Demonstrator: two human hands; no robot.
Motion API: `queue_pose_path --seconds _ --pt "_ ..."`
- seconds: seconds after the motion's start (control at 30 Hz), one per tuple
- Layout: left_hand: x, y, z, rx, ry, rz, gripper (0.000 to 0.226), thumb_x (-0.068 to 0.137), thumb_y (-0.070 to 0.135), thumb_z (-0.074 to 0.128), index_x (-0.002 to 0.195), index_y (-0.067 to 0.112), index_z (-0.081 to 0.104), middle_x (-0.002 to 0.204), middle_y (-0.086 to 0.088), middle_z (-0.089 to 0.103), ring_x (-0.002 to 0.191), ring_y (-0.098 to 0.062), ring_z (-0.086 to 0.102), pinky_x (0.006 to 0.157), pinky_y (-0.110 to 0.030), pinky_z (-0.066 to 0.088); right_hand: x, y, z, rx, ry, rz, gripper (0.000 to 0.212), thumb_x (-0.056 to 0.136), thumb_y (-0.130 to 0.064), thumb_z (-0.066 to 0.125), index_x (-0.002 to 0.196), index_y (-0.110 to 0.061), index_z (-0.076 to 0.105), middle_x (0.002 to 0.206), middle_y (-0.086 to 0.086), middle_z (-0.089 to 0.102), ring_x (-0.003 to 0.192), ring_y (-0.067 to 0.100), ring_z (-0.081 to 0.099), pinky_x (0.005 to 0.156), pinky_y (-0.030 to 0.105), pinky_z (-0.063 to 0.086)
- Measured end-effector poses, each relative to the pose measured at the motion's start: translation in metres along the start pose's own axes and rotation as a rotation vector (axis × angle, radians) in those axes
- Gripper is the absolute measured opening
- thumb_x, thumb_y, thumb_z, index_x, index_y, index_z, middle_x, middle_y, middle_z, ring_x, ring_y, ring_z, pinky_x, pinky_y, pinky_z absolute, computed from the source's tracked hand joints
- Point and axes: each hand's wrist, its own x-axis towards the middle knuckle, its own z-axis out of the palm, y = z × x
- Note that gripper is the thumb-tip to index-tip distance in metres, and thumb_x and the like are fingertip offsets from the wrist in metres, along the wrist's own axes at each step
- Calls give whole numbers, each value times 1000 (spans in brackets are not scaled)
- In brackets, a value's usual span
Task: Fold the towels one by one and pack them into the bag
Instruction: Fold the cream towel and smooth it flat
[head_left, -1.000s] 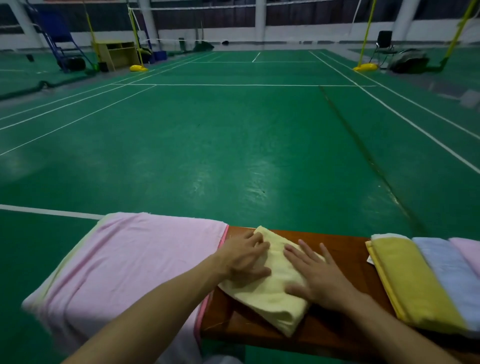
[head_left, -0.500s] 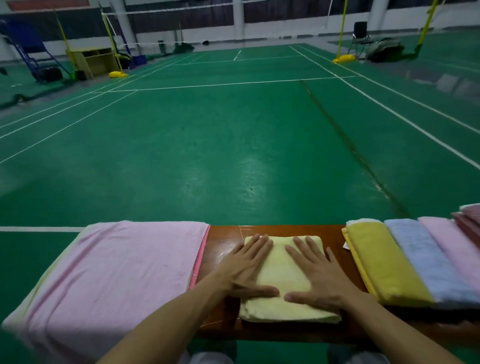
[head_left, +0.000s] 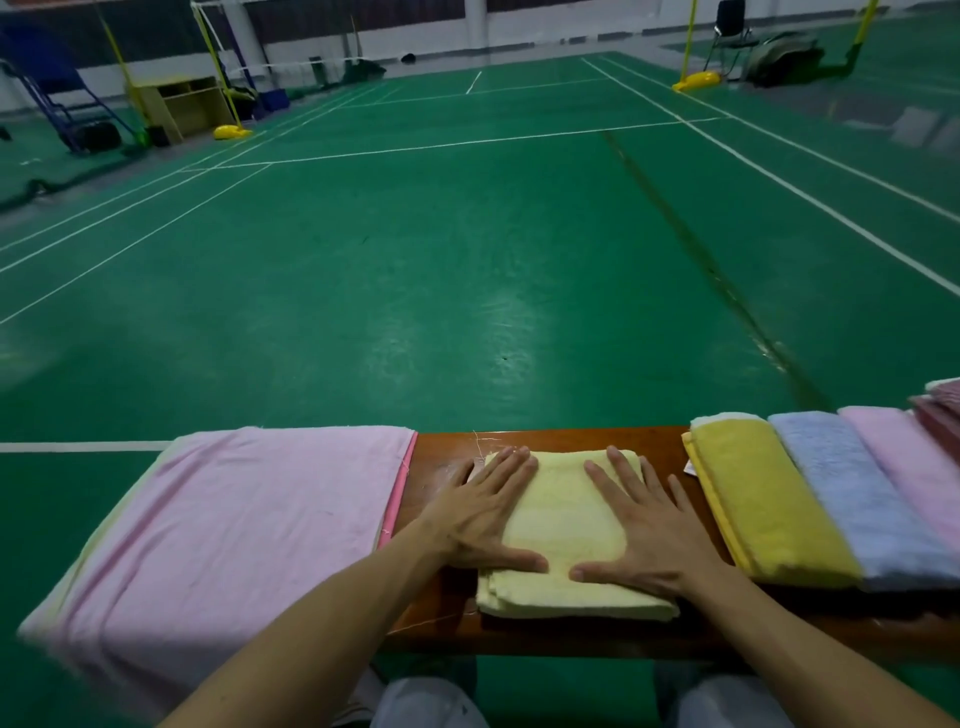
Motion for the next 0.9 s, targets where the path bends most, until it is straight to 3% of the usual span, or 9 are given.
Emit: queue_pose_path --seconds 0.43,0.53,0.57,0.63,0.7,0.73,0.8,0.83,0.9 --pt "3 5 -7 58 -49 -31 117 74 88 35 149 20 -24 156 1 -30 140 -11 -27 118 -50 -10 1 -1 -4 0 -63 33 132 34 -108 13 136 -43 -39 146 -10 -44 146 28 -27 118 57 -11" --pt "3 8 -19 -11 -65 -58 113 76 84 40 152 22 -15 159 3 -21 146 -12 -15 119 -53 -5 4 -3 -14 39 -100 48 138 38 -106 29 148 -42 -25 150 -11 -39 147 27 -26 114 64 -10" --pt "4 10 -27 -72 -27 -73 107 79 79 44 154 22 -6 161 3 -12 148 -14 -3 119 -53 2 4 -3 -20 98 -43 65 133 48 -100 42 153 -39 -13 156 -11 -30 149 24 -19 115 63 -5" --pt "7 13 -45 -258 175 -138 82 87 60 55 151 19 24 160 0 15 142 -20 28 117 -47 25 7 -2 -36 303 237 103 103 74 -72 63 155 -27 19 164 -1 7 150 21 13 118 51 17" --pt "12 15 -61 -548 399 -298 57 91 42 60 139 14 44 148 -5 39 116 -24 56 100 -40 47 12 -3 -56 577 469 211 68 88 -45 67 144 -17 41 150 8 38 130 24 46 106 40 40" --pt "16 14 -65 -767 451 -399 51 94 36 58 136 12 46 143 -6 44 99 -25 64 84 -35 54 14 -4 -65 761 484 272 58 91 -37 66 141 -15 45 145 9 43 114 26 58 93 38 49" --pt "22 16 -69 -1269 378 -591 46 97 34 53 135 10 43 137 -7 44 76 -23 66 56 -25 53 19 -8 -74 1158 346 380 53 95 -30 63 142 -17 41 144 12 42 78 27 67 64 34 57" --pt "23 19 -69 -1430 295 -667 45 98 36 51 134 11 41 134 -7 42 73 -22 65 52 -23 51 20 -11 -75 1294 252 427 54 95 -30 62 143 -19 38 144 15 40 70 27 66 57 32 57" --pt "25 23 -61 -1492 183 -736 44 97 40 51 130 13 41 126 -8 41 72 -20 63 57 -24 53 22 -16 -70 1397 119 478 59 95 -32 64 144 -22 32 147 18 36 68 29 67 57 32 59"
